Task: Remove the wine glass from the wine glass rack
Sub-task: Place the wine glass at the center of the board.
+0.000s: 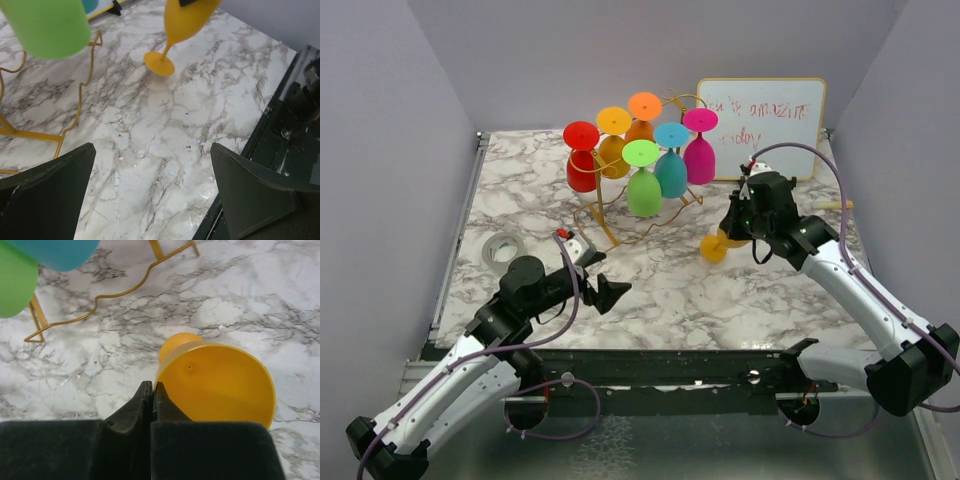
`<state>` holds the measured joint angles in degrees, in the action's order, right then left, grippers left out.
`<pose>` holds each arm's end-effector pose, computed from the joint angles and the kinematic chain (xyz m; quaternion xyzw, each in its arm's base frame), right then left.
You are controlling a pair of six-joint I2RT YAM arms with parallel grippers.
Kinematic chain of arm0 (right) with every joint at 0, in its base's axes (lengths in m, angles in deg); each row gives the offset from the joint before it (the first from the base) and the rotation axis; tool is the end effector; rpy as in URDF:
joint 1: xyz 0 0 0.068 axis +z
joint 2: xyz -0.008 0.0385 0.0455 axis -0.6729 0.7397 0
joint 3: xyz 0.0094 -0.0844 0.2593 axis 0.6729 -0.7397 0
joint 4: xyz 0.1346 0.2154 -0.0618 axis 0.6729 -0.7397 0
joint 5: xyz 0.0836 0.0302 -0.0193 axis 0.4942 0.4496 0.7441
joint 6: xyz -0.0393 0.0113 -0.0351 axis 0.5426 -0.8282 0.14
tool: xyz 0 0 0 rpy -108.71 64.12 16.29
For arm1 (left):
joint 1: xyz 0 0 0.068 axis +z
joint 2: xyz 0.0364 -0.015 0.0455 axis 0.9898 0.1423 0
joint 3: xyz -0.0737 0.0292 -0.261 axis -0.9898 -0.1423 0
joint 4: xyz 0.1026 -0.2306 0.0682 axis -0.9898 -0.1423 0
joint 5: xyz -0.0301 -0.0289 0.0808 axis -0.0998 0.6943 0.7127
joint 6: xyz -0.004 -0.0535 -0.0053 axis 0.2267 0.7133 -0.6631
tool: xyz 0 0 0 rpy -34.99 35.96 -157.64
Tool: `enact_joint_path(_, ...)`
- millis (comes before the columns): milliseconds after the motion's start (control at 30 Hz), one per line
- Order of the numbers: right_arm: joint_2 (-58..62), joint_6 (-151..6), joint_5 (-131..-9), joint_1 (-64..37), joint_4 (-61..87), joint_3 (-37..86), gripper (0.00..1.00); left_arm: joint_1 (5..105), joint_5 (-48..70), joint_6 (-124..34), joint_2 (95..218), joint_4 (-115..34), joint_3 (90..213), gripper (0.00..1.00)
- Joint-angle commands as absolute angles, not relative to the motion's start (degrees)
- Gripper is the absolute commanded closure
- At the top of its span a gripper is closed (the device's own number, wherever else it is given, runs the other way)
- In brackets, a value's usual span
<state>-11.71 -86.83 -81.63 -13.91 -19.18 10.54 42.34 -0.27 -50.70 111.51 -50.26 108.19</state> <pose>0.2243 0.1185 0.3240 -0.0451 0.9005 0.1532 0.4045 0.1039 -0.1008 0.2830 0.3237 0.6851 -0.3621 0.5429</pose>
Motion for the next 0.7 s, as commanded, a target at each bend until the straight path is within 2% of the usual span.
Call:
enact_joint_path(0,-12.53,-85.58,-92.78,-13.90,-20.72,12.46,0.99,42.38,12.09,-45.19,111.78,-53.38,112.64,0.01)
enact_joint_path(367,-3.46,-84.87,-99.00,-13.90,-23.75,17.42,1.00,42.38,22.23,-45.59,115.20,-58.51,114.54,0.01)
enact_joint_path(667,5.51,-83.62,-105.21,-13.90,-21.62,20.88,0.99,42.42,21.08,-47.12,120.66,-60.13,116.30,0.01)
